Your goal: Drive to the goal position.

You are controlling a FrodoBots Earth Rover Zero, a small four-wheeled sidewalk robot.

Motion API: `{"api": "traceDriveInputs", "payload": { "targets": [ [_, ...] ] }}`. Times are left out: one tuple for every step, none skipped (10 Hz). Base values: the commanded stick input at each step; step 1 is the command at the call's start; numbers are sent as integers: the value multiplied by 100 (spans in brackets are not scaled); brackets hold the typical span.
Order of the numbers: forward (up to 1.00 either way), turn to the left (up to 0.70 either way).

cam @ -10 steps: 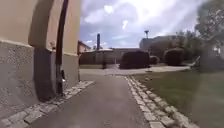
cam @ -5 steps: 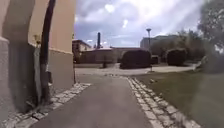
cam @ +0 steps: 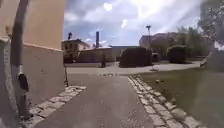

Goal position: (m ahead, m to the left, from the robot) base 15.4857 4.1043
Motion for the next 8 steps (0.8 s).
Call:
{"api": "traceDriveInputs", "payload": {
  "targets": [
    [100, 1],
    [100, 11],
    [100, 41],
    [100, 41],
    [100, 6],
    [100, 1],
    [100, 1],
    [100, 1]
  ]
}}
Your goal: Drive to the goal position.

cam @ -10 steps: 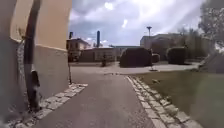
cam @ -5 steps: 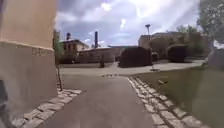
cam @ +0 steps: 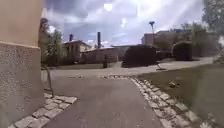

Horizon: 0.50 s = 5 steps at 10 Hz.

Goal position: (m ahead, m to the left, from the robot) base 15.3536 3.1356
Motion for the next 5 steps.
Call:
{"api": "traceDriveInputs", "payload": {
  "targets": [
    [100, 1],
    [100, 13],
    [100, 41],
    [100, 31],
    [100, 12]
  ]
}}
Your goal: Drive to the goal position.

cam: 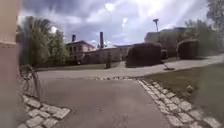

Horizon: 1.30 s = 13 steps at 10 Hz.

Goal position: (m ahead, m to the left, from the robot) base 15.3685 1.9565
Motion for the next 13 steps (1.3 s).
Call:
{"api": "traceDriveInputs", "payload": {
  "targets": [
    [100, 1],
    [100, 1],
    [100, 1],
    [100, 1],
    [100, 1],
    [100, 1],
    [100, 34],
    [100, 41],
    [100, 39],
    [100, 20],
    [100, 1],
    [100, 1],
    [100, 1]
  ]
}}
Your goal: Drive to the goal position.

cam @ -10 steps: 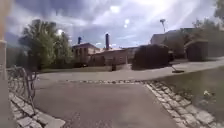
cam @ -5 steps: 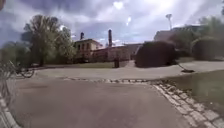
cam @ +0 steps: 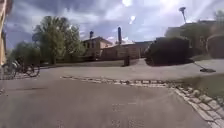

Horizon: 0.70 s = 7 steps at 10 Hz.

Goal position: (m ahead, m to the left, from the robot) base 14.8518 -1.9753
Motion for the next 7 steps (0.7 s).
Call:
{"api": "traceDriveInputs", "payload": {
  "targets": [
    [100, 1],
    [100, 1],
    [100, 1],
    [100, 1],
    [100, 1],
    [100, 1],
    [100, 1]
  ]
}}
